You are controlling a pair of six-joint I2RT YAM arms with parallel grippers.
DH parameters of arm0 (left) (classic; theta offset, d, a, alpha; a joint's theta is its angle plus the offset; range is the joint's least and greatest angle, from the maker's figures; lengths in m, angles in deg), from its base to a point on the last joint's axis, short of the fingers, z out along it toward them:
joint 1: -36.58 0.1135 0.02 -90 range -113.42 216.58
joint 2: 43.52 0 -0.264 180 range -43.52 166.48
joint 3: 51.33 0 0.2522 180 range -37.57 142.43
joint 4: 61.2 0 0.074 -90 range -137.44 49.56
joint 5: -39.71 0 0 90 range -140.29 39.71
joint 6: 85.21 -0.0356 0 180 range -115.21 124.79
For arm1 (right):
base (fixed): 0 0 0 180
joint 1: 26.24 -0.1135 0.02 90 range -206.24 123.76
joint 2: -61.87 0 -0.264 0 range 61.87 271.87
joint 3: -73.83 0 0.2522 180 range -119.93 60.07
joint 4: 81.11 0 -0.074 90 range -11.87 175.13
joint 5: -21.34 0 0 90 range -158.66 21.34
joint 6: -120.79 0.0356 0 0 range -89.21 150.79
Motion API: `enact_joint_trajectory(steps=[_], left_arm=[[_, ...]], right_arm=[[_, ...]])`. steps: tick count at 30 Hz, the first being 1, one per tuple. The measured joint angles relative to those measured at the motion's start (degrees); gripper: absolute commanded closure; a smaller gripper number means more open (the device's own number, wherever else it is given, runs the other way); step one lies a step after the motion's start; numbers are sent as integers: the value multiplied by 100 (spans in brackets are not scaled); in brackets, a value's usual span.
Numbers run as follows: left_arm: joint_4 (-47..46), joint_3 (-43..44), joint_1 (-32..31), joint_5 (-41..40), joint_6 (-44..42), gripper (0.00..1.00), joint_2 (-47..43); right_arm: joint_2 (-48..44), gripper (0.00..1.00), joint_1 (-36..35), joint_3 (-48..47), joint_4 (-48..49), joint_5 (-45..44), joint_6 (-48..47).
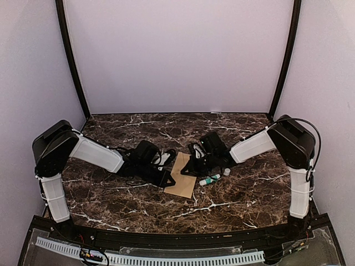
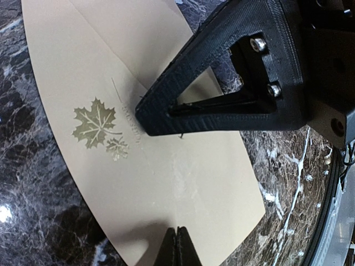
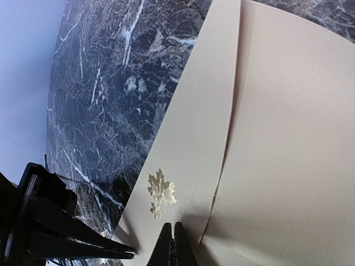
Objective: Place the letter into the envelope and seal it
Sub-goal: Seal the envelope flap on the envelope.
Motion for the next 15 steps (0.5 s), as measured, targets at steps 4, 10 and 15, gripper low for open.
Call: enact_joint_trajectory(steps=[4, 10, 15], left_arm=[[0, 0, 0, 0, 0, 100, 0], [0, 0, 0, 2, -13, 100, 0], [-2, 0, 0, 17, -22, 100, 0]], right_arm=[[-31, 100, -13, 22, -39, -42, 4], [-31, 100, -15, -15, -103, -111, 4], [0, 100, 7, -85, -144, -107, 63]])
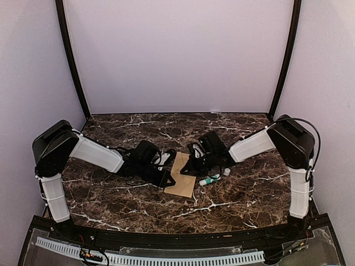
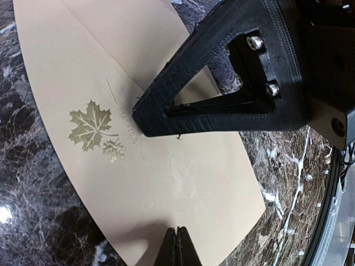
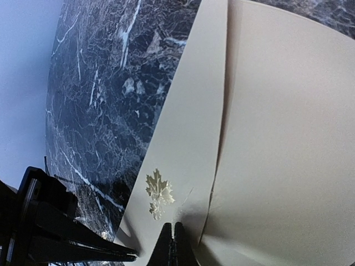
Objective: Place the letter into the envelope and seal it
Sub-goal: Seal the envelope flap on the envelope.
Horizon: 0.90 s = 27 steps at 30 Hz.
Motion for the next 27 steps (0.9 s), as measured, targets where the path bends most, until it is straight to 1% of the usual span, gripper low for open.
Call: enact_joint_trajectory(steps=[16, 27], left_arm=[[-7, 0, 0, 20, -39, 100, 7], [-7, 2, 0, 15, -76, 100, 7]], right_arm=[[538, 100, 179, -649, 208, 33, 181], [616, 100, 216, -748, 234, 7, 179]])
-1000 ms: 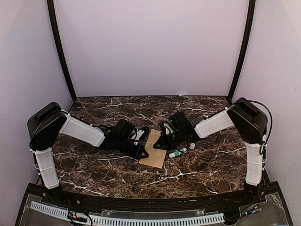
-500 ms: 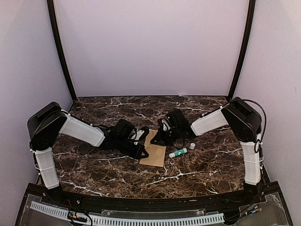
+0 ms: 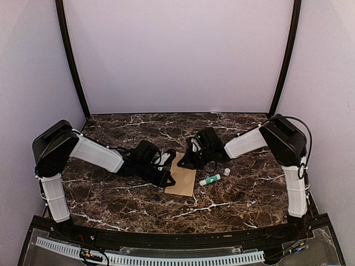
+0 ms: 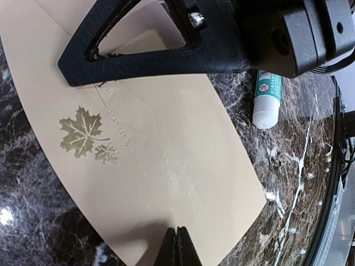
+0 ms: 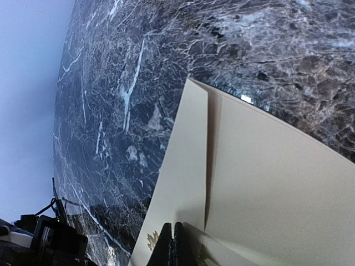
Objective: Place the letter into the envelope and seal it
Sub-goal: Seal the envelope flap on the envelope.
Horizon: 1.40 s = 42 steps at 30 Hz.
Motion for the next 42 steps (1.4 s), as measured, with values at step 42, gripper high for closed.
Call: enact_joint_trajectory(steps=[42], left_arm=[[9, 11, 0, 0, 4, 100, 4]], right_arm=[[-1108, 100, -223, 1381, -227, -186, 208]])
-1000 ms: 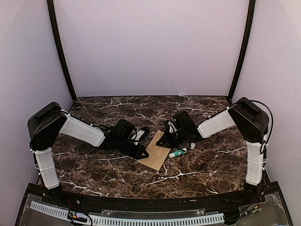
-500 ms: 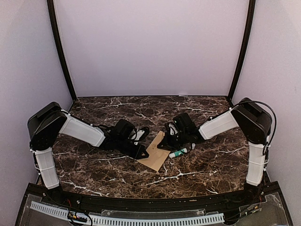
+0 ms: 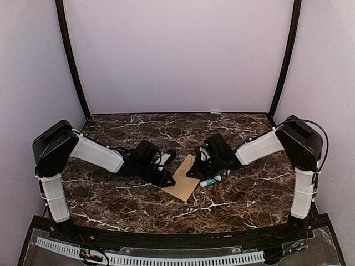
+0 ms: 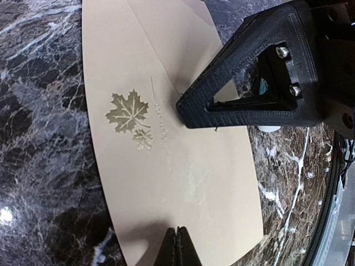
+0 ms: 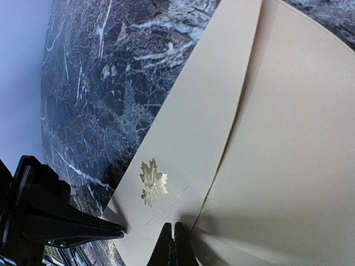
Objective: Place the letter into the envelope and seal it
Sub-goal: Seal the envelope flap on the envelope.
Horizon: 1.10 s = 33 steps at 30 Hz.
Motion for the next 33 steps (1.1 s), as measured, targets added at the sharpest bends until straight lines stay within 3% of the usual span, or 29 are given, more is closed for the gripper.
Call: enact_joint_trajectory(steps=[13, 22, 26, 33], left_arm=[[15, 13, 0, -11, 0, 100, 0], [286, 378, 0, -170, -7, 76, 0], [385, 984, 0, -306, -22, 67, -33], [555, 1132, 4, -715, -236, 64, -981]], right_arm=[[0, 100, -26, -52, -107, -144, -66], [4, 100, -85, -442, -306, -79, -262], [-42, 88, -74, -914, -256, 24, -389], [-866, 67, 240, -1014, -306, -164, -601]])
